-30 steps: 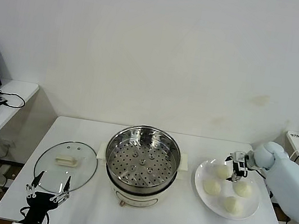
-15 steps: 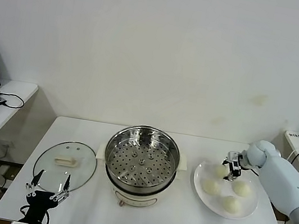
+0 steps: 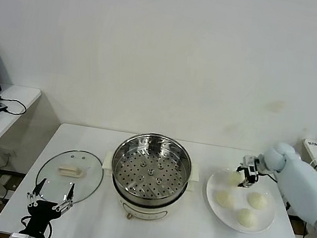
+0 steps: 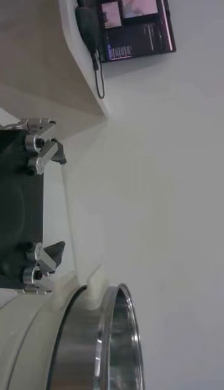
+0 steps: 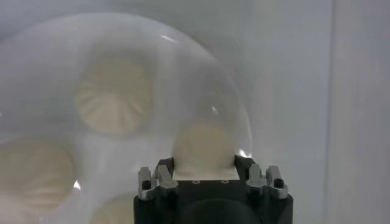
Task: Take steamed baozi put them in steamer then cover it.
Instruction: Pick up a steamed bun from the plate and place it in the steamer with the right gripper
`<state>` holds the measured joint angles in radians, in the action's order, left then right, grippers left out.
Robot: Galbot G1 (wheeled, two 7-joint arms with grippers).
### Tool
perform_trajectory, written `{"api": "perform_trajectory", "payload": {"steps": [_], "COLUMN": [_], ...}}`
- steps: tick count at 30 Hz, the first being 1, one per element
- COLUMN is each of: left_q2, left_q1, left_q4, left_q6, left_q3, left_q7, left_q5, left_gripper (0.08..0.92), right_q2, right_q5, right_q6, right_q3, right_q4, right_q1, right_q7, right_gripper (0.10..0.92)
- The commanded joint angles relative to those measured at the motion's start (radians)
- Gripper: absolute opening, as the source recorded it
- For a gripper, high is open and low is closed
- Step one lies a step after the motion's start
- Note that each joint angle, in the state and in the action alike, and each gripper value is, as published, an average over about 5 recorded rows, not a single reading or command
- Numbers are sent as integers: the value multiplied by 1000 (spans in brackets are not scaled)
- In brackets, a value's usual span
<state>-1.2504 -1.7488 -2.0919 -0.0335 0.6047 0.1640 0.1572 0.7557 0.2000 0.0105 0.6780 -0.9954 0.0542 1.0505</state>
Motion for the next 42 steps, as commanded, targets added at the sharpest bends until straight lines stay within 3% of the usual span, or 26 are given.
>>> {"api": "perform_trajectory", "payload": {"steps": [1,8,19,31,42], "left_q2": [7,15,15,4,-8], "left_q1": [10,22,26,29,28], "left_q4": [-1,4,0,-1,-14], "left_q6": [1,0,0,-2,-3], "left_q3": [-5,-7,18,34,31], "left_q7": [-2,-5,-6,-6,-6], "left_q5": [12,29,40,45,45], "left_gripper": [823,823,823,823,823], "right_q2": [-114,45,324,479,505], "right_q5": [-234,-364,-416,-217,31], "right_q6": [41,42,-41,-230,-366], "right_q3": [241,432,558,657,661], "right_q4": [-229,-247,-257,-271,-205], "right_q1": [310,564,613,557,466], "right_q7": [24,-7,-48,-113,-175], "right_gripper": [635,639,645,645,645]}}
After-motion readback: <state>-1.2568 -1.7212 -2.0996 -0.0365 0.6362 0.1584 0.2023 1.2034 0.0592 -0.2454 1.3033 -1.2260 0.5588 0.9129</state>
